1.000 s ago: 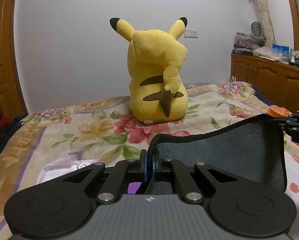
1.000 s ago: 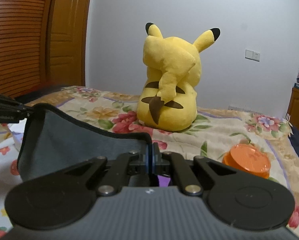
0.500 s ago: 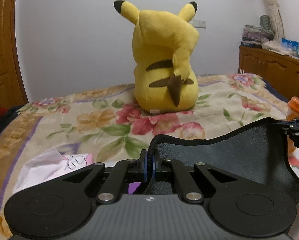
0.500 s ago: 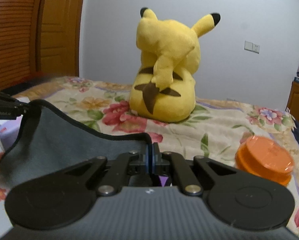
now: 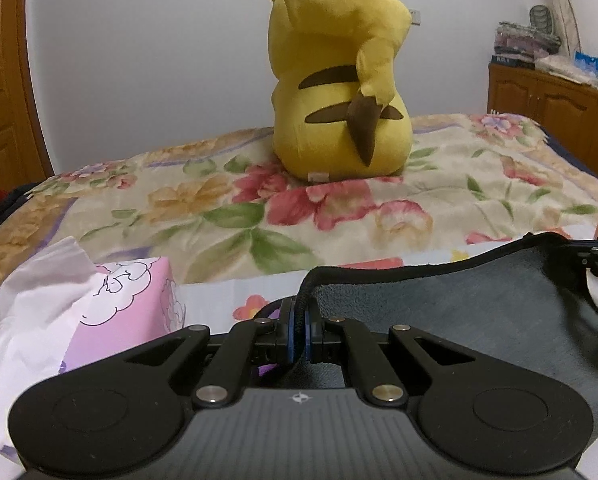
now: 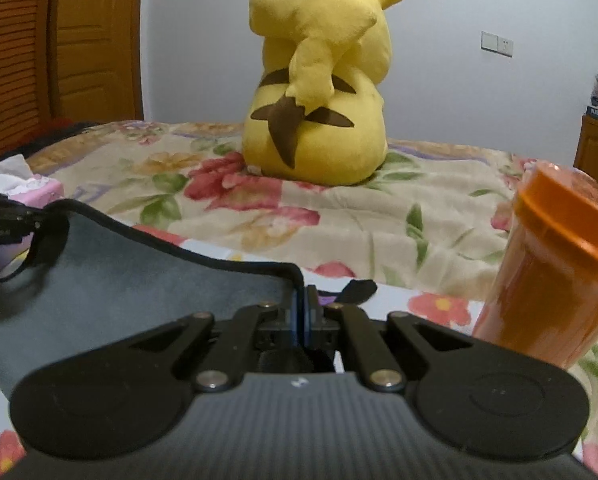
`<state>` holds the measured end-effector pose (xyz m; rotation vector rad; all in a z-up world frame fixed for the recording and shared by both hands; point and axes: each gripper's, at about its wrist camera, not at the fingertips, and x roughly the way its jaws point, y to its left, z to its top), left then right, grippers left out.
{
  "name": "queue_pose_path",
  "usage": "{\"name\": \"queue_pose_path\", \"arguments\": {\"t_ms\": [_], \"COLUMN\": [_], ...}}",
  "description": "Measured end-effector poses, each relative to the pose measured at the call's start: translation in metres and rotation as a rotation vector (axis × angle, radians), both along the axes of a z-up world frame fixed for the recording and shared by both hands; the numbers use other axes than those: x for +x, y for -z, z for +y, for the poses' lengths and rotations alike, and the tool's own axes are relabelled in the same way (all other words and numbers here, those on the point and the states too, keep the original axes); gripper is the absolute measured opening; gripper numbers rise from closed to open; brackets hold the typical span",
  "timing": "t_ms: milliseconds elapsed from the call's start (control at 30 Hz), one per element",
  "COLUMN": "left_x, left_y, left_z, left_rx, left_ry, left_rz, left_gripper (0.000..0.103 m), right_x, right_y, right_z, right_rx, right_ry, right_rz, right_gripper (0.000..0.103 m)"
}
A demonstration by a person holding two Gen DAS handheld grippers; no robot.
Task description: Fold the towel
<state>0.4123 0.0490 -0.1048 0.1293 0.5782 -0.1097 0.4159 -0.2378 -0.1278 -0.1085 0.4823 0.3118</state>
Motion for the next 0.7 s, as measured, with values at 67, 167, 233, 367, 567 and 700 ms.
{"name": "queue_pose_path", "arguments": {"t_ms": [67, 167, 233, 367, 567, 700], "left_x": [0.002, 0.005, 0.004, 0.001, -0.016, -0.029], "left_y": [0.001, 0.001, 0.001, 0.001, 0.001, 0.001], "left_z": [-0.001, -0.001, -0.002, -0.004, -0.002, 0.0], "left_rx": [0.006, 0.002, 0.016, 0.019, 0.02, 0.016], "left_ry": [-0.004, -0.008, -0.008, 0.002, 0.005, 0.004], "left_rz": [0.006, 0.023, 0.017, 0.022, 0.034, 0.048], "left_gripper": [0.009, 0.01, 0.011, 0.024, 0.032, 0.032], "right_x": [0.001, 0.002, 0.002, 0.003, -0.004, -0.016], "right_y": [0.002, 0.002, 0.002, 0.002, 0.0, -0.005], "right_z": [-0.001, -0.001, -0.001, 0.0, -0.002, -0.004], "right_rx": [0.002, 0.0, -0.005, -0.006, -0.01, 0.001], "right_ry": [0.003, 0.006, 0.005, 0.014, 0.036, 0.033], "right_rz": [0.005, 0.012, 0.011, 0.017, 0.045, 0.054], "right_gripper": [0.004, 0.004, 0.004, 0.006, 0.036, 0.036]}}
